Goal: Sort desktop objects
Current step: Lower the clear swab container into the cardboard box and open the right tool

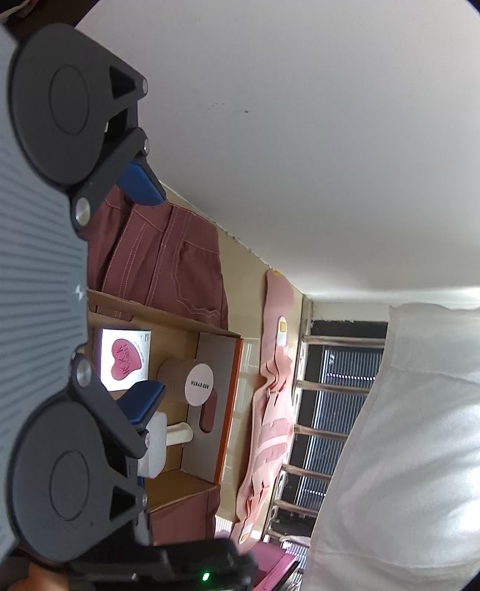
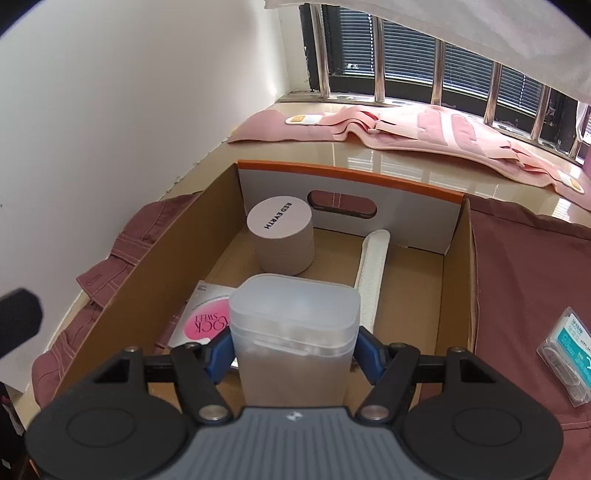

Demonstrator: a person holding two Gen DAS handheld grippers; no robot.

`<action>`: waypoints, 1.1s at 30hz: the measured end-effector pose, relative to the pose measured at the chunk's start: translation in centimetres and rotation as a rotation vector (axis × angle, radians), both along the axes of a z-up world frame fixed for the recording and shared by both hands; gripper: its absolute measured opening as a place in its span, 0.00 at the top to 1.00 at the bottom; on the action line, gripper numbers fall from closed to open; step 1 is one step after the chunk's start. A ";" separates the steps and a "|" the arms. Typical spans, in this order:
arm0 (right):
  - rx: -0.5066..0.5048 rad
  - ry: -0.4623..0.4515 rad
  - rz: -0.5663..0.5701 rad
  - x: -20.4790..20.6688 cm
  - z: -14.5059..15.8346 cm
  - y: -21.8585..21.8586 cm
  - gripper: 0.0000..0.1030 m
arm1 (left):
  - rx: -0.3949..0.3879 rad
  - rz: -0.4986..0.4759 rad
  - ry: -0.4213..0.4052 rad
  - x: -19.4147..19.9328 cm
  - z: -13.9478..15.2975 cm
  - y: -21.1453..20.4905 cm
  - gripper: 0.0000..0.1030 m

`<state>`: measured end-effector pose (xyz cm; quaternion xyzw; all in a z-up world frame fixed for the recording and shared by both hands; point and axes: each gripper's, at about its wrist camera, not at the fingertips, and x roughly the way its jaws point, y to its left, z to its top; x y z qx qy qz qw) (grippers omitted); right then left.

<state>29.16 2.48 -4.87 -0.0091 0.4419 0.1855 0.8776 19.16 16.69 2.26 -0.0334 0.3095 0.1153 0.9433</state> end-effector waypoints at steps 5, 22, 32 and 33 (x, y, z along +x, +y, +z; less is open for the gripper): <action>0.031 0.007 -0.007 -0.1 -0.3 -0.7 0.35 | -0.008 0.033 0.034 1.6 -0.7 1.1 0.00; 0.038 -0.021 0.014 -1.1 -0.3 -0.4 0.21 | -0.042 0.071 0.092 2.2 -2.5 2.2 0.00; 0.089 -0.124 0.025 -3.9 3.4 -3.0 0.00 | -0.046 0.075 0.038 0.5 -0.1 1.2 0.00; 0.096 -0.135 0.026 -4.4 3.8 -3.5 0.00 | -0.048 0.076 0.031 0.2 0.2 1.0 0.00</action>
